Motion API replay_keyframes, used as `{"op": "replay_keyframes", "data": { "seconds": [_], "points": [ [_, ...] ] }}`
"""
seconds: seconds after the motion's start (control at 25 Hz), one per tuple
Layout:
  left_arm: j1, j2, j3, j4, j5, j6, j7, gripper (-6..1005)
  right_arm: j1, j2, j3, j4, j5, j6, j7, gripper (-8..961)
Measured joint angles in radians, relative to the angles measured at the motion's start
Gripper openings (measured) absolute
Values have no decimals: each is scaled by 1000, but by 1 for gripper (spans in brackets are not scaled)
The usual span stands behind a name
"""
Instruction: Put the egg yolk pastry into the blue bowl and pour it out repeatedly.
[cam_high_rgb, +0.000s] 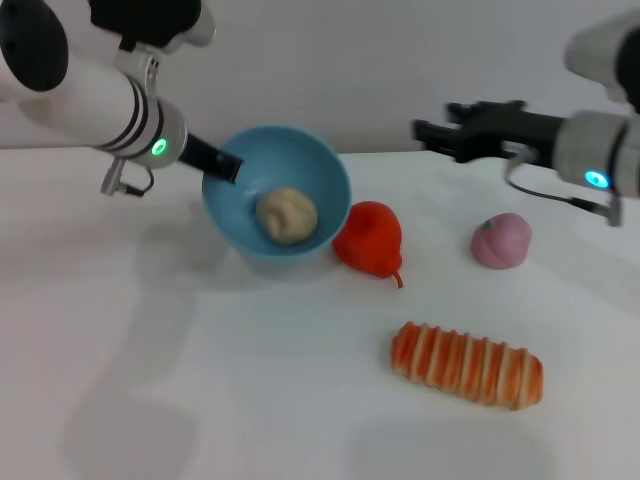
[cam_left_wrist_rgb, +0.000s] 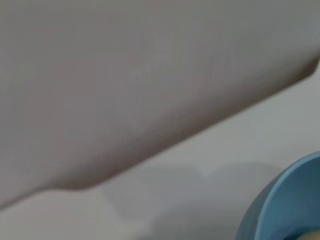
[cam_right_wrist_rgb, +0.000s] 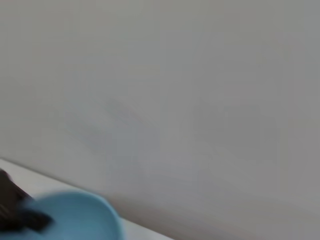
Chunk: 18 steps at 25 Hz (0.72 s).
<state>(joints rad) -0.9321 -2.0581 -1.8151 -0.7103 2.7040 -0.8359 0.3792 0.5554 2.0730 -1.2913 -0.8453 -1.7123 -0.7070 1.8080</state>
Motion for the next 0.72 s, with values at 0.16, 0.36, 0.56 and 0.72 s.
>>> {"op": "replay_keyframes", "data": {
  "seconds": [0.16, 0.36, 0.56, 0.72],
  "points": [
    [-15, 0, 1, -7, 2, 22, 6, 0, -70, 2, 24, -11, 9, 56, -70, 532],
    [-32, -3, 2, -7, 2, 51, 37, 0, -143, 1, 70, 27, 305, 37, -317, 549],
    [-31, -4, 15, -6, -1, 65, 39, 0, -174, -3, 121, 204, 874, -184, -868, 565],
    [-27, -6, 29, -7, -3, 75, 40, 0, -166, 0, 131, 326, 1121, -257, -1163, 579]
  ]
}}
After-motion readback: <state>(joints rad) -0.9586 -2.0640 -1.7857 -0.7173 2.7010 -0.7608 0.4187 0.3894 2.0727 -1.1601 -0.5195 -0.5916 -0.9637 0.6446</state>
